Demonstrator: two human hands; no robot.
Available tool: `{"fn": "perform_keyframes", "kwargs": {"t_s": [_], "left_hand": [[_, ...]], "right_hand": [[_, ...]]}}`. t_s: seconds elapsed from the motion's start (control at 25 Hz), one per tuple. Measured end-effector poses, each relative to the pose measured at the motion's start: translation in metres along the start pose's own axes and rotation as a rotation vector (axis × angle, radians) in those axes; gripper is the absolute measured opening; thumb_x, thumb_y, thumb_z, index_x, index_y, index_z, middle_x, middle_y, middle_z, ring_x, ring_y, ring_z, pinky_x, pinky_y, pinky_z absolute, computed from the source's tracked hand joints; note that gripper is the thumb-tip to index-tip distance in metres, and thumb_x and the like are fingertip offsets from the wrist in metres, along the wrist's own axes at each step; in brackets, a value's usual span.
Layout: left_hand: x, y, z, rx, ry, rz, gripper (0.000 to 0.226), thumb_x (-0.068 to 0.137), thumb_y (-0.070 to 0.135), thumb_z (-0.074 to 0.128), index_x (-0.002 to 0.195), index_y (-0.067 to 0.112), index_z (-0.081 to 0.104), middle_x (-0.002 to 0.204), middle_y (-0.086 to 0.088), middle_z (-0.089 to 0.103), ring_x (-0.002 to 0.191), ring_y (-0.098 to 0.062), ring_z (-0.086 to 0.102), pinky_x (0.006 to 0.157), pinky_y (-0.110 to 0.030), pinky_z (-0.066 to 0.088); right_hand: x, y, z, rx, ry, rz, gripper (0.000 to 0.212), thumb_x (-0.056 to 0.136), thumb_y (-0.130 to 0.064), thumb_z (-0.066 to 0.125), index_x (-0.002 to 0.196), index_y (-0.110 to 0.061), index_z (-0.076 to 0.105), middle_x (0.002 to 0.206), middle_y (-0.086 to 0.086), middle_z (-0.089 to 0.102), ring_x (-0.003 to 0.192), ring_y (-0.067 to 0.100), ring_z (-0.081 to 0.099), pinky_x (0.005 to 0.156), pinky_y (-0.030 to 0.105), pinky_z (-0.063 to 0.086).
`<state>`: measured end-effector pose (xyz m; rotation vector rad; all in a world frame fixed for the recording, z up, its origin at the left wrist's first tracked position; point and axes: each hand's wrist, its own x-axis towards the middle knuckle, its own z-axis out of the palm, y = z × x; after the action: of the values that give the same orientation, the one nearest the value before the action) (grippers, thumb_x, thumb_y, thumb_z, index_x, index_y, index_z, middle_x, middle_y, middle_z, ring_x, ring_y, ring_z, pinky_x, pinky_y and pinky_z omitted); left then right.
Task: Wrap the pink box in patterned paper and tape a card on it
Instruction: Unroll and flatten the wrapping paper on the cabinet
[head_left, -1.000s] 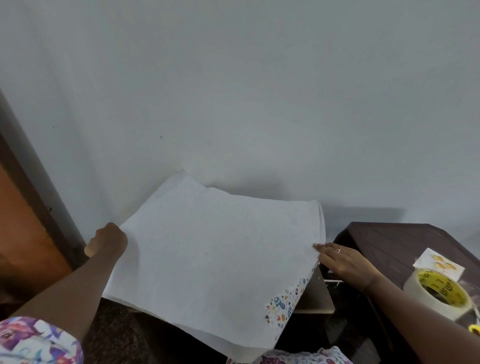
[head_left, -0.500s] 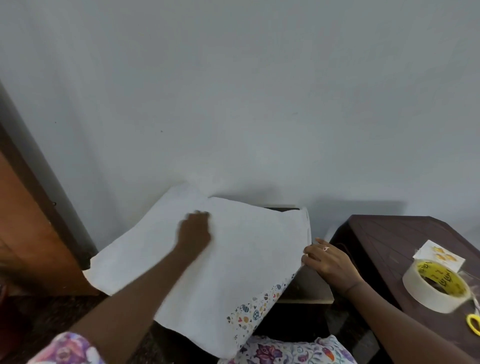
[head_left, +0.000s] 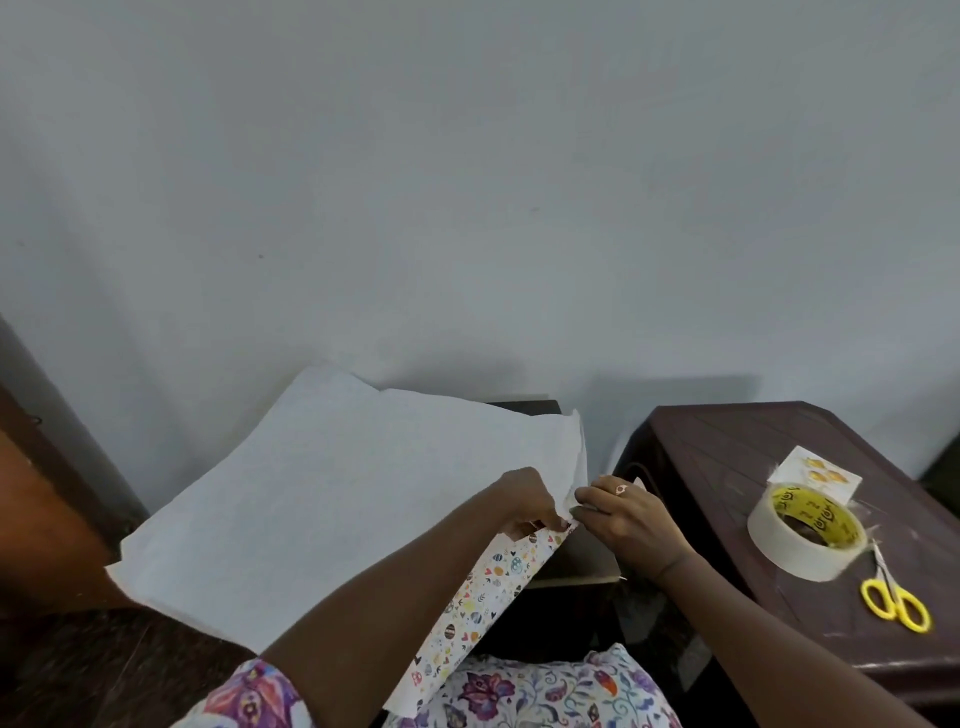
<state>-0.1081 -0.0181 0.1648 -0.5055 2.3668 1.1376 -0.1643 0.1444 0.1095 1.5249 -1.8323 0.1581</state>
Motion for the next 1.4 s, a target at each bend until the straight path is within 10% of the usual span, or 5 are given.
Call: {"fn": "perform_keyframes", "kwargs": {"t_s": [0.36, 0.6, 0.96, 1.28, 1.4], "left_hand": [[-0.002, -0.002, -0.006, -0.271, 0.044, -0.089, 0.023, 0.093, 0.023, 0.057, 0.099, 0.001, 0.053, 0.077, -0.009, 0.061, 0.061, -0.014, 0.059, 0.063, -0.027, 0.053], [-0.007, 0.010, 0.009, -0.331, -0.052, -0.046, 0.044, 0.091, 0.049, 0.049, 0.071, 0.011, 0.051, 0.068, -0.001, 0.052, 0.059, -0.008, 0.048, 0.058, -0.018, 0.043], [0.001, 0.023, 0.004, -0.161, 0.070, -0.046, 0.019, 0.091, 0.009, 0.056, 0.073, 0.003, 0.053, 0.066, -0.007, 0.060, 0.056, -0.013, 0.058, 0.059, -0.024, 0.050], [-0.008, 0.022, -0.007, 0.049, 0.184, 0.049, 0.031, 0.097, 0.009, 0.037, 0.113, -0.007, 0.057, 0.114, -0.020, 0.064, 0.086, -0.030, 0.066, 0.057, -0.022, 0.044], [-0.014, 0.016, -0.005, 0.166, 0.204, 0.055, 0.028, 0.097, 0.007, 0.038, 0.112, -0.005, 0.058, 0.099, -0.016, 0.066, 0.085, -0.028, 0.067, 0.046, -0.019, 0.045]], "right_hand": [[-0.020, 0.002, -0.002, 0.080, -0.059, 0.004, 0.032, 0.093, -0.010, 0.041, 0.085, -0.013, 0.072, 0.089, 0.001, 0.068, 0.071, 0.018, 0.064, 0.055, 0.025, 0.054], [-0.017, 0.004, -0.009, 0.083, -0.028, 0.076, 0.032, 0.091, -0.007, 0.042, 0.098, -0.013, 0.072, 0.085, 0.002, 0.068, 0.068, 0.016, 0.063, 0.050, 0.024, 0.051], [-0.026, -0.004, -0.010, 0.190, -0.046, 0.183, 0.030, 0.094, -0.018, 0.044, 0.082, -0.013, 0.070, 0.084, 0.002, 0.071, 0.060, 0.017, 0.066, 0.042, 0.022, 0.049], [0.007, -0.019, -0.017, 0.335, -0.228, 0.286, 0.022, 0.079, -0.032, 0.057, 0.069, -0.021, 0.074, 0.084, -0.009, 0.070, 0.077, 0.011, 0.066, 0.067, 0.024, 0.047], [0.023, -0.021, -0.026, 0.679, -0.494, 0.528, 0.013, 0.075, -0.020, 0.071, 0.086, -0.013, 0.073, 0.089, -0.005, 0.070, 0.084, 0.013, 0.063, 0.082, 0.028, 0.045]]}}
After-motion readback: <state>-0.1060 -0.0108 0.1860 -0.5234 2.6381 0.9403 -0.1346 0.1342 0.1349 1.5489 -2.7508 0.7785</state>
